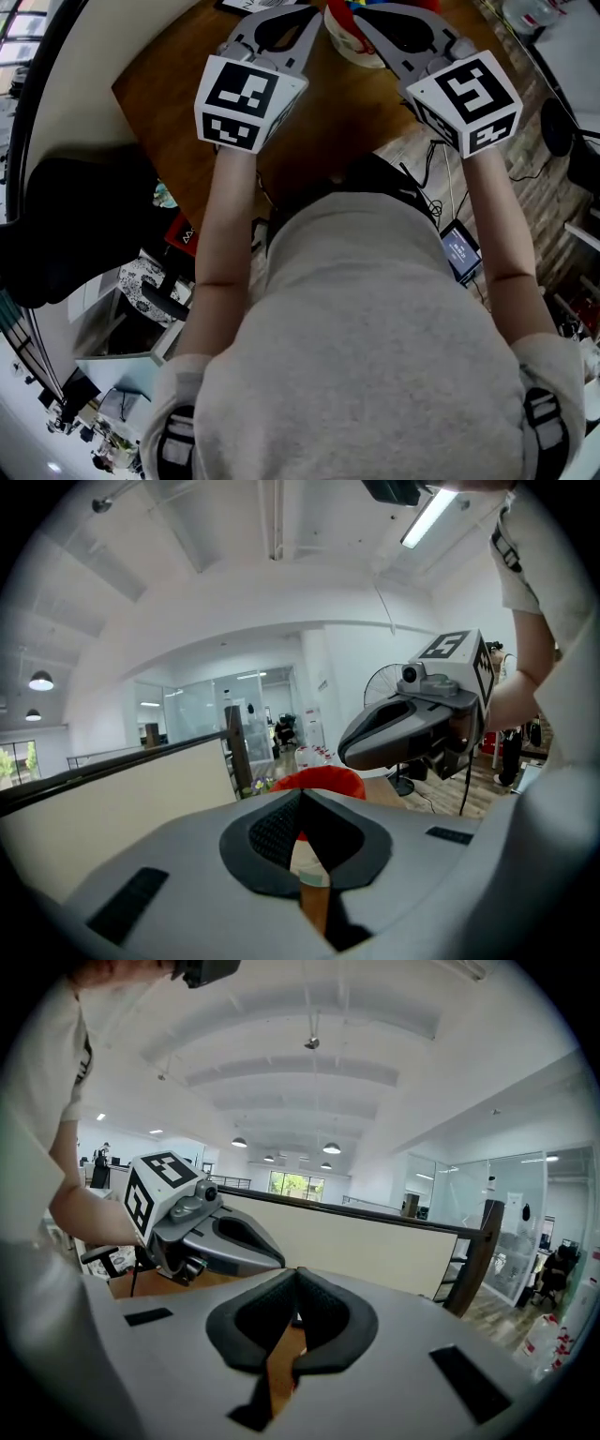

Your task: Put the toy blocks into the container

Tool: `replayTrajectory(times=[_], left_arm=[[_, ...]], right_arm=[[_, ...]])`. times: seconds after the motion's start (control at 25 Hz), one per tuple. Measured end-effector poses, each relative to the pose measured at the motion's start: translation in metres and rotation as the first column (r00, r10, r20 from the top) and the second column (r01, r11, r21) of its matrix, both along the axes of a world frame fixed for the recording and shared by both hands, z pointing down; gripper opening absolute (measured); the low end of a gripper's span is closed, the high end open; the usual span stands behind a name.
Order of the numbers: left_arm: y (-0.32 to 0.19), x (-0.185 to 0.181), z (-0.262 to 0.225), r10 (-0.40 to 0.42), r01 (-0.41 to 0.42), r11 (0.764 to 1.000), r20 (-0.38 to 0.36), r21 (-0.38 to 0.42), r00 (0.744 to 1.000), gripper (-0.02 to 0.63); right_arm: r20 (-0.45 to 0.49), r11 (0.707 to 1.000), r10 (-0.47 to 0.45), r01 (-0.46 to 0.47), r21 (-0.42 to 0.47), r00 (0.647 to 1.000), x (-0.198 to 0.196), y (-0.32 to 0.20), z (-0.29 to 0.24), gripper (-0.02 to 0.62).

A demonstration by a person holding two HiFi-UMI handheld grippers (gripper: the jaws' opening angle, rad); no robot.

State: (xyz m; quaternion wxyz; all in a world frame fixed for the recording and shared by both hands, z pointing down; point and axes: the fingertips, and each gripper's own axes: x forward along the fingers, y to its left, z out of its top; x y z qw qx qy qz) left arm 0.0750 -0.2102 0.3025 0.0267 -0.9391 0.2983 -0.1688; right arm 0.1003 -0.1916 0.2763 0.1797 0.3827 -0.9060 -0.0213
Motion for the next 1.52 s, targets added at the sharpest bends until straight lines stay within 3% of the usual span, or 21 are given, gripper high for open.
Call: replayTrajectory(times=[0.48, 1.12, 1.52], left_arm=[[0.032, -0.047, 0.038, -0.124, 0.115, 0.974, -0.035, -0.197, 0.992, 0.014], [0.045, -0.048, 0.061, -0.136, 0.115, 0.957, -0.062, -0.266, 0.989, 0.014], [0.052, -0.047, 0.082, -0.164, 0.134, 0.923, -0.054, -0.362, 0.985, 0.014]], right_arm=[[0.057, 0.997, -0.046, 0.05, -0.064, 0.997, -0.052, 0.019, 0.029, 0.011], [0.091, 0.986, -0.007, 0.022, -0.166, 0.996, -0.06, 0.032, 0.065, 0.011], [0.107, 0.98, 0.005, 0.017, -0.199, 0.994, -0.057, 0.036, 0.076, 0.011]])
